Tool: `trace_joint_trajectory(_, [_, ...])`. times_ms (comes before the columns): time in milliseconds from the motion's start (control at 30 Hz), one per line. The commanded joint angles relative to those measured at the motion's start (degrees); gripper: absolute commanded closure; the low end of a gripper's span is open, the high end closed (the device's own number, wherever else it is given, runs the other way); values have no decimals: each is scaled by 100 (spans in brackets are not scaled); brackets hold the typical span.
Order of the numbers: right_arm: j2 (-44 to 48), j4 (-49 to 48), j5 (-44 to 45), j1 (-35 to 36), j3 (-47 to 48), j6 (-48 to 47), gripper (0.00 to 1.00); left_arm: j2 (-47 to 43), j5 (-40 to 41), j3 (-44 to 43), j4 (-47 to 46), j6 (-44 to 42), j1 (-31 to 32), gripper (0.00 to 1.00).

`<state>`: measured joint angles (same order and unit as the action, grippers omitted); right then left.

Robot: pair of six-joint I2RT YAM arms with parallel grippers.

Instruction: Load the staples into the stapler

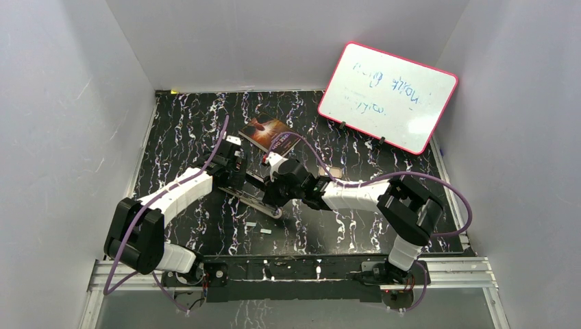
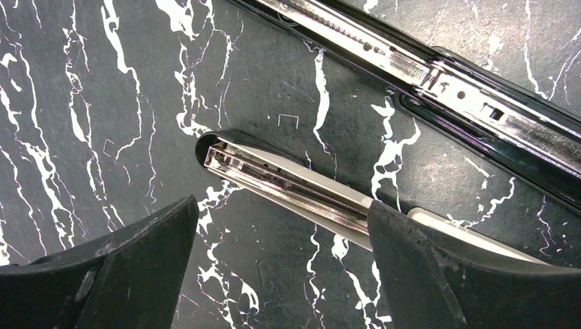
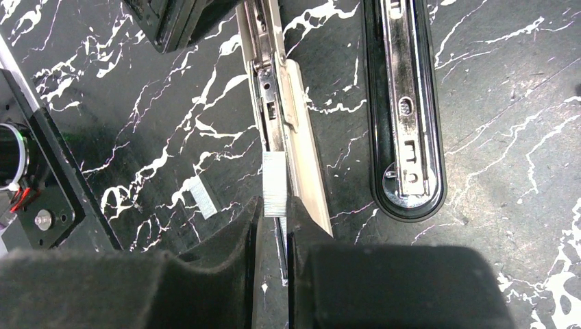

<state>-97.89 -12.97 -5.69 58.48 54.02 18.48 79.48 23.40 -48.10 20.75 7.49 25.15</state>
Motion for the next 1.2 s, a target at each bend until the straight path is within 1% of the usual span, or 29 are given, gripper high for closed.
trace_joint_trajectory(0, [-88, -15, 143, -24, 297, 45, 100, -83, 123, 58, 12, -54, 34, 7])
trace_joint_trajectory(500, [-143, 38, 54, -21, 337, 28, 100, -85, 130, 67, 14, -54, 52, 7])
trace_joint_trajectory(1167, [-161, 321, 410, 0, 450, -111, 100, -84, 142, 68, 17, -54, 61, 7])
